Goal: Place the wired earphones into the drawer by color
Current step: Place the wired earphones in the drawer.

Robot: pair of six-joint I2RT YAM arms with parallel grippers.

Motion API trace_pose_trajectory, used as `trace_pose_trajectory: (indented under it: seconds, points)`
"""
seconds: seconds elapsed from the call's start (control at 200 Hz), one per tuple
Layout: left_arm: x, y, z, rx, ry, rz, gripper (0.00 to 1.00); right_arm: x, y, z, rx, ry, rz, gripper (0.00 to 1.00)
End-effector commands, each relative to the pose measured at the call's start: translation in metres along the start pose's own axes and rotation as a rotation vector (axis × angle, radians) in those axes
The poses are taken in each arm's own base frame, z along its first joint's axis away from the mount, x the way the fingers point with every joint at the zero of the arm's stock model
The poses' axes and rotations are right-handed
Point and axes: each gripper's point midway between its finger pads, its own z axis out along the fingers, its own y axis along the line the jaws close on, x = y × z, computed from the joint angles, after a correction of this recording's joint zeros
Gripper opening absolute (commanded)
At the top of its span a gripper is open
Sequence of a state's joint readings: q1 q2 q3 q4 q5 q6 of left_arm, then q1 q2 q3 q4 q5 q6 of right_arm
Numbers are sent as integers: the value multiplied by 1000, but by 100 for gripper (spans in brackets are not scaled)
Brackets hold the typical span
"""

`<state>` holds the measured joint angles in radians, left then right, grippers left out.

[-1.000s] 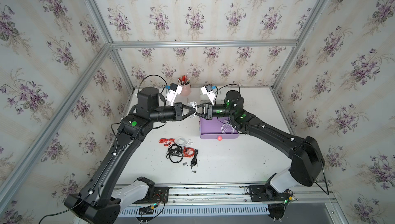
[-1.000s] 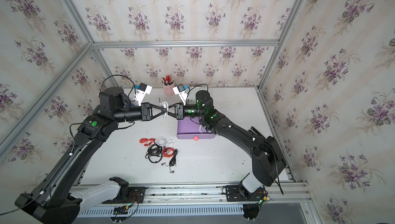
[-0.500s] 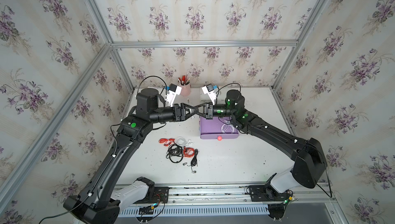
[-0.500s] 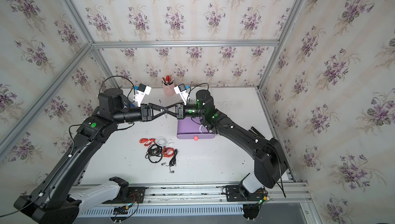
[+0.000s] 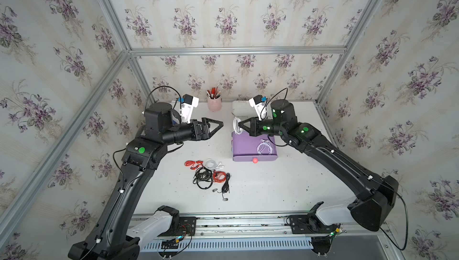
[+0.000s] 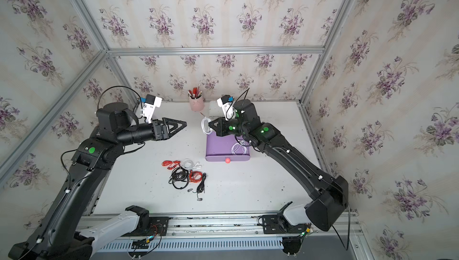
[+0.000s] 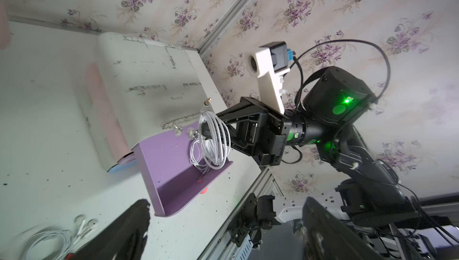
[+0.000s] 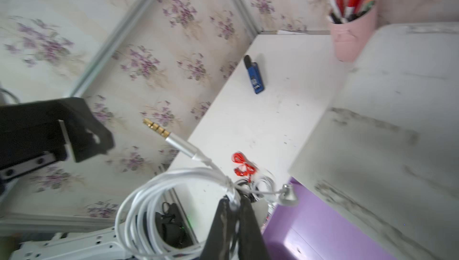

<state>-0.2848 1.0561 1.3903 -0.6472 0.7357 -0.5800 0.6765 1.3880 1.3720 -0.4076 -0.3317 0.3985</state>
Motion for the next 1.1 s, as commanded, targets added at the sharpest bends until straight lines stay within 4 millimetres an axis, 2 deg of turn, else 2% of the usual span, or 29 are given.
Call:
trace_pose_trajectory:
  seconds: [0.0,0.18,0.41,0.629,1.014,1.094]
  points:
    - [10,24,1,-102,19,30,98,32,-56,-16,299,97,-35,0]
    - [30,45,15,-118,85,-8,98,43,-77,-22,401,104,-37,0]
    - [48,65,22,-149,114,-33,98,60,-95,-16,471,161,-53,0]
    - [59,76,27,-159,135,-46,98,72,-102,-14,488,194,-59,0]
    - [94,114,39,-232,212,-97,97,89,-104,-1,491,257,-106,0]
    - [103,123,43,-250,235,-109,97,90,-106,0,497,259,-108,11]
